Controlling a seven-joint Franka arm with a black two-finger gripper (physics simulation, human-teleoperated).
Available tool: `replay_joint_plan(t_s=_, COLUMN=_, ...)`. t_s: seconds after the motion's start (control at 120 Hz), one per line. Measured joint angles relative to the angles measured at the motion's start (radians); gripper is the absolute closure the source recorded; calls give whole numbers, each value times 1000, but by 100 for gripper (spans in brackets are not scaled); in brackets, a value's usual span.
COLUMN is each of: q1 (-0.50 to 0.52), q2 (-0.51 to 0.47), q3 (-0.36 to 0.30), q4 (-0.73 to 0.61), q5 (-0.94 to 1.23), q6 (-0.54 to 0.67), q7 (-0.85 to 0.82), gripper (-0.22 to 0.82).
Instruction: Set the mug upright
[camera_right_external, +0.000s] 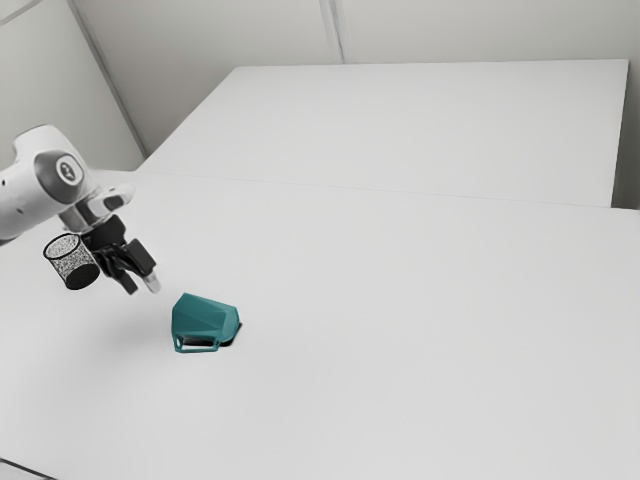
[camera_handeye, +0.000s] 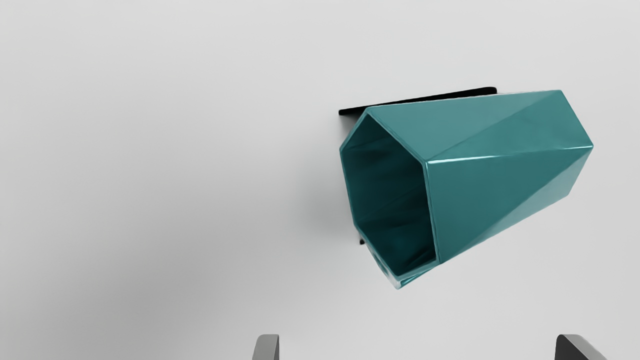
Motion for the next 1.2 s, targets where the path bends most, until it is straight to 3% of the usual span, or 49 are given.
replay_joint_plan(t_s=0.567, q1=5, q2=95, q3=10, q4=-55, q5=-294, q6=93, q7=274, gripper=0)
replay_joint_plan(t_s=1.2, q1=11, q2=113, q3=32, q4=-96, q5=-442, q6=33, q7=407, gripper=0)
